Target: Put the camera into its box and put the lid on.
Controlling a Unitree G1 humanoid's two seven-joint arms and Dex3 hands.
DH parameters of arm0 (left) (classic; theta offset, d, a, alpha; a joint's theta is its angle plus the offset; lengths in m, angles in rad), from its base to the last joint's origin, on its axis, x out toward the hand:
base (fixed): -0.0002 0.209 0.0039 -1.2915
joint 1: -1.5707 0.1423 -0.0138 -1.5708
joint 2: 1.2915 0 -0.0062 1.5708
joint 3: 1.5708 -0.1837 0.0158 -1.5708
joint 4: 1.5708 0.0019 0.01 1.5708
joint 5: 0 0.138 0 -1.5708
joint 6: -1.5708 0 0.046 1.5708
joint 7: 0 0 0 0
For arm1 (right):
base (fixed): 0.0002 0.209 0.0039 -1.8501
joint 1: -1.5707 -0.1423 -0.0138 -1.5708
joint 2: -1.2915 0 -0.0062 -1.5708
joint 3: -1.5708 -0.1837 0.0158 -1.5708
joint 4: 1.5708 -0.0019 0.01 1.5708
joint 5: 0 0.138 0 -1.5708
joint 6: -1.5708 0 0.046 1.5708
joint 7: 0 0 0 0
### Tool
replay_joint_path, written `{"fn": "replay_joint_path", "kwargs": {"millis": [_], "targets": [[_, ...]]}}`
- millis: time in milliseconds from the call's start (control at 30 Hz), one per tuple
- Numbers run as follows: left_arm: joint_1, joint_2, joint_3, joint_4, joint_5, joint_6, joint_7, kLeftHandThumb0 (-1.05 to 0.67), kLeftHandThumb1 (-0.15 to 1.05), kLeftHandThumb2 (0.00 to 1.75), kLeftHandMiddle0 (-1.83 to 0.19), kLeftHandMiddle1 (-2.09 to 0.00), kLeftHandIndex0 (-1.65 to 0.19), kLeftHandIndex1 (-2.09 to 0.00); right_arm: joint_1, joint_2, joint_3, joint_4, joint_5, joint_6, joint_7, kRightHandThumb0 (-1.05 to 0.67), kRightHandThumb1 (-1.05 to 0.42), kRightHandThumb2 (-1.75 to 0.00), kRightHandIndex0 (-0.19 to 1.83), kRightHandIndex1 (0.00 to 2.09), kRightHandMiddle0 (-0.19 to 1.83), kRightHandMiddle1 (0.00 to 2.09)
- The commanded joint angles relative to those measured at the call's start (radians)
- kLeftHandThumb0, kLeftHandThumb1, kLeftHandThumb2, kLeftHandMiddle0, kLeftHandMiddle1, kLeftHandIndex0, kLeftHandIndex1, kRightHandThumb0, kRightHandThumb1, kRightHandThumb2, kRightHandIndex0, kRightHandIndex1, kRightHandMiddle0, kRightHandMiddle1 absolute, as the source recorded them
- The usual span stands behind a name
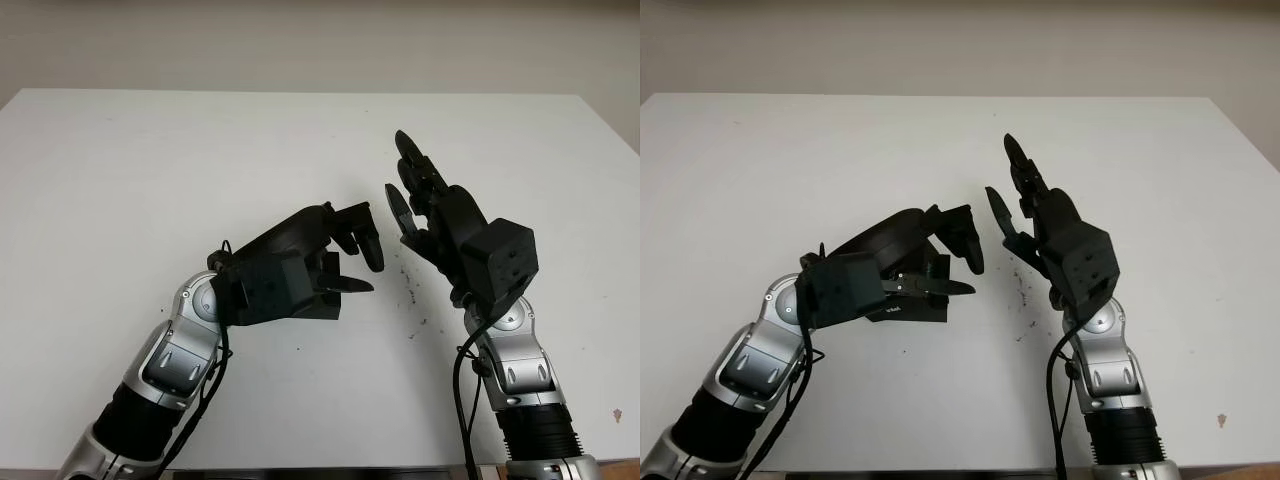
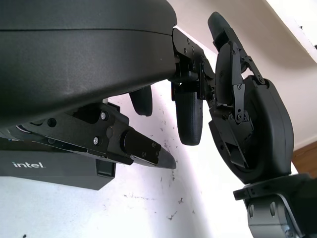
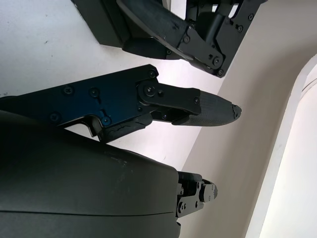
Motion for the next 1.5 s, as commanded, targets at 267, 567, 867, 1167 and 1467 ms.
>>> {"fn": "replay_joint_path", "kwargs": {"millis": [267, 567, 867, 1167, 1467], "targets": [[0.063, -0.077, 0.085, -0.037, -0.139, -0.173, 0.08, -0.64, 1.01, 0.05, 0.19, -0.55, 0.19, -0.52, -0.012, 0.003, -0.018, 0.005, 0.011, -0.034, -0.01, -0.67, -1.05, -0.54, 0.02, 0.05, 0.04, 0.06], [0.081, -0.151, 0.186, -0.148, -0.489, -0.111, 0.025, -0.7, 1.02, 0.05, 0.19, -0.64, 0.19, -0.57, -0.013, 0.003, -0.023, 0.019, 0.024, -0.029, -0.01, -0.66, -1.05, -0.55, 0.01, 0.05, 0.03, 0.05], [0.024, -0.057, 0.3, -0.127, -0.517, -0.154, 0.01, -0.78, 1.04, 0.07, 0.19, -0.59, 0.19, -0.53, -0.016, 0.002, -0.031, 0.038, 0.046, -0.05, 0.004, -0.64, -1.05, -0.56, 0.0, 0.04, 0.01, 0.05], [0.014, 0.199, 0.362, 0.044, -0.335, -0.227, -0.058, -0.81, 0.98, 0.05, 0.05, -0.24, 0.13, -0.28, -0.031, 0.007, -0.071, 0.038, 0.107, -0.045, 0.022, -0.65, -1.05, -0.54, -0.01, 0.04, 0.0, 0.04], [0.056, 0.322, 0.338, 0.144, -0.208, -0.298, -0.099, -0.86, 0.95, 0.05, 0.04, -0.05, 0.13, -0.11, -0.089, -0.001, -0.145, 0.025, 0.237, 0.007, 0.053, -0.62, -1.05, -0.68, -0.06, 0.02, -0.04, 0.0]]}}
